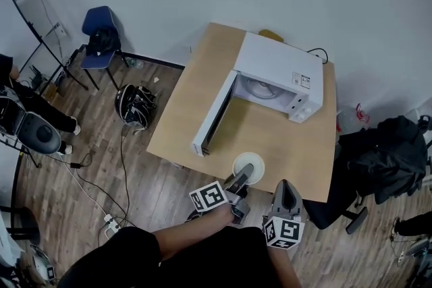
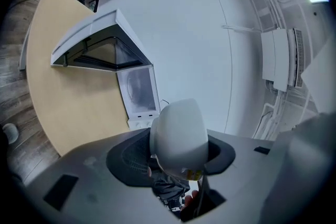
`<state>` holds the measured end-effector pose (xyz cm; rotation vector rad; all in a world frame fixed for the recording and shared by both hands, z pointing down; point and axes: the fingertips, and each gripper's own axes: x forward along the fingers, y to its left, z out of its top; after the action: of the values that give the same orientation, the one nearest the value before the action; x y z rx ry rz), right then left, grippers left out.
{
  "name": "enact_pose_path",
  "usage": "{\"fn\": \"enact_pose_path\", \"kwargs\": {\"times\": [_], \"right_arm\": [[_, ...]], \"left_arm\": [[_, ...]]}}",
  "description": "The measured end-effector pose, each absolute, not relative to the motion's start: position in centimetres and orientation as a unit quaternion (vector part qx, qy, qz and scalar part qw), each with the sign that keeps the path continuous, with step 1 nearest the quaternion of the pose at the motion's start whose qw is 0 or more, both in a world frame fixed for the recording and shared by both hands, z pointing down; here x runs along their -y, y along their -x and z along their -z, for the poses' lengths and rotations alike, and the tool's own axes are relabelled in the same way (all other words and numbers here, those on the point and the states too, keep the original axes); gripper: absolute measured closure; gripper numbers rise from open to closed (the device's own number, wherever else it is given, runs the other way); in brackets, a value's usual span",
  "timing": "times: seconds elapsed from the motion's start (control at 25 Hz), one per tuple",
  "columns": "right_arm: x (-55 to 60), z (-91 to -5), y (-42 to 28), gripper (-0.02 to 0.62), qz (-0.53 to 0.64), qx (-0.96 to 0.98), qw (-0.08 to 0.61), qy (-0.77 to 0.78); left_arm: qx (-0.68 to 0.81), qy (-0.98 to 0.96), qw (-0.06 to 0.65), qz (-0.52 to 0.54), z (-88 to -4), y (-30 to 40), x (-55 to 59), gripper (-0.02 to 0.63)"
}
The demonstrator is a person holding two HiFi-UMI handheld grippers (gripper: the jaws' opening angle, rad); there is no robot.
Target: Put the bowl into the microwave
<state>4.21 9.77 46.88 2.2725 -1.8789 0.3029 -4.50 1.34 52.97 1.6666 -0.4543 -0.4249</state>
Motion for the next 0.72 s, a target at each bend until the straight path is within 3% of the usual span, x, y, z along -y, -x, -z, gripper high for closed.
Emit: {"fn": "enact_pose_path", "kwargs": {"times": [0.72], "right_arm": [[-1.1,-48.7,-7.7,0.535,-0.12,0.665,0.08,-0.733]], "left_arm": [[0.247,-0.702,0.635,0.209,-56.2,-1.2,10.2,0.394]]}}
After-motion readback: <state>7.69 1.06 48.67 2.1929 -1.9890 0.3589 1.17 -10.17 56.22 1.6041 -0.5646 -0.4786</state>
